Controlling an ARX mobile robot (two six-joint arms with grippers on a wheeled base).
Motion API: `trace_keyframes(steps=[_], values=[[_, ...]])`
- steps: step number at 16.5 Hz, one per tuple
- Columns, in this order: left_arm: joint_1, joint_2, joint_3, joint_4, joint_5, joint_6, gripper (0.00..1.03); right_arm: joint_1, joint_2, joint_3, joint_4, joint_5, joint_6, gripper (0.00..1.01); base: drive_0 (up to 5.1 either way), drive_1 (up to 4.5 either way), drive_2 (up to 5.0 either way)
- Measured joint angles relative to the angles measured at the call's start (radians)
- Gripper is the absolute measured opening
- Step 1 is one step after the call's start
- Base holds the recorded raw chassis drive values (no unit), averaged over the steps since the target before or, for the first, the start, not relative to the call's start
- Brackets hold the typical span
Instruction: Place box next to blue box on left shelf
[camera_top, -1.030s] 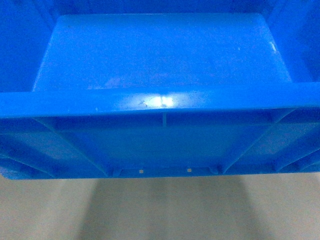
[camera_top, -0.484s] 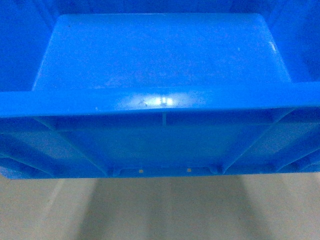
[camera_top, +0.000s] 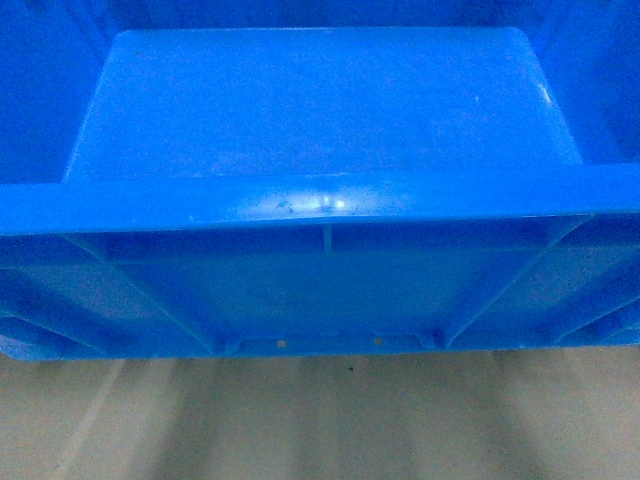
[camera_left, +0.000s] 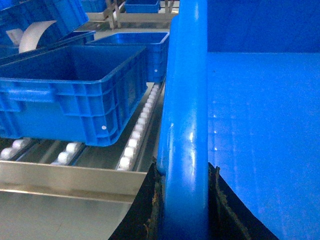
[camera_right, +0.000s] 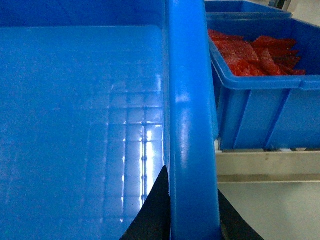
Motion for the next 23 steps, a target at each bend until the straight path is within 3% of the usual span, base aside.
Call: trace_keyframes(steps=[18,23], values=[[-0.001,0.000,0.000,-0.001,-0.001,0.001,0.15,0.000,0.000,0.000,-0.001,-0.001,0.000,0.08,0.2,4.40,-4.0],[-0.001,0.000,0.000,-0.001,-0.001,0.001,0.15,0.000,0.000,0.000,-0.001,0.000,0.000,0.08,0.0,0.00,0.0]])
